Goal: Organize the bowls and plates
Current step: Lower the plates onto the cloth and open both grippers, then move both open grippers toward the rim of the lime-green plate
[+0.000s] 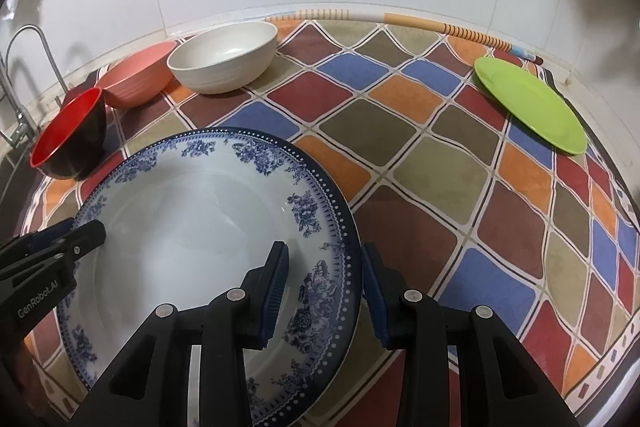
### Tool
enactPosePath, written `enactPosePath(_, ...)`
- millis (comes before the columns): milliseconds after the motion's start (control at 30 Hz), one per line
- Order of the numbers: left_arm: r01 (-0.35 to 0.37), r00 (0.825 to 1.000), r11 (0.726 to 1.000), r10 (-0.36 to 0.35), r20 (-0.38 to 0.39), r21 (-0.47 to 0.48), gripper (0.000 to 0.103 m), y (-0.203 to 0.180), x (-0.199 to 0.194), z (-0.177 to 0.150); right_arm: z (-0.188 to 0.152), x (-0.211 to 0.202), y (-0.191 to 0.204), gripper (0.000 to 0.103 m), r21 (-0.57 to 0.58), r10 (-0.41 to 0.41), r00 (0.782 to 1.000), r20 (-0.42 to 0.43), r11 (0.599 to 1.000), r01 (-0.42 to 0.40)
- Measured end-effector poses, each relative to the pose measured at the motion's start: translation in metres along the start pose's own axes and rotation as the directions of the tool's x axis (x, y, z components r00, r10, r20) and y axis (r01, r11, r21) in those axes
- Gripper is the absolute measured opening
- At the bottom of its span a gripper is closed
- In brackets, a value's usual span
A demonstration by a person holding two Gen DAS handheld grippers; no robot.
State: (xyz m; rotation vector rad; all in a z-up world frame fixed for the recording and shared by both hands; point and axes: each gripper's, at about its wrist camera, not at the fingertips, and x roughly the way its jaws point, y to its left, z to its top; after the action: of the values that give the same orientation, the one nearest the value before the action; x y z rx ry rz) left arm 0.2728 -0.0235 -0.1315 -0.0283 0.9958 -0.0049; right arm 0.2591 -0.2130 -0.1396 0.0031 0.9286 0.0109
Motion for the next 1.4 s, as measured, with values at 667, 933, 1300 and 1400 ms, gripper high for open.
enactPosePath(667, -0.01, 0.994, 0.999, 0.004, 0.113, 0.044, 0.072, -0.018, -0.031, 0.009, -0.001, -0.011, -0.018, 0.055, 0.038, 0.018, 1.0, 0.017, 0.999, -0.018)
enactPosePath(933, 0.043, 0.983, 0.993, -0.061, 0.173, 0.11, 0.086, -0.053, -0.051, 0.02, 0.005, -0.033, -0.049, 0.074, 0.09, -0.022, 0.997, 0.074, 0.996, 0.015)
enactPosePath(1300, 0.084, 0.942, 0.984, -0.131, 0.31, 0.16, 0.092, -0.11, -0.083, 0.041, 0.023, -0.071, -0.113, 0.081, 0.179, -0.138, 0.974, 0.179, 0.978, 0.105)
enactPosePath(1400, 0.089, 0.934, 0.98, -0.144, 0.326, 0.176, 0.093, -0.123, -0.088, 0.045, 0.026, -0.078, -0.128, 0.081, 0.199, -0.161, 0.967, 0.199, 0.973, 0.121)
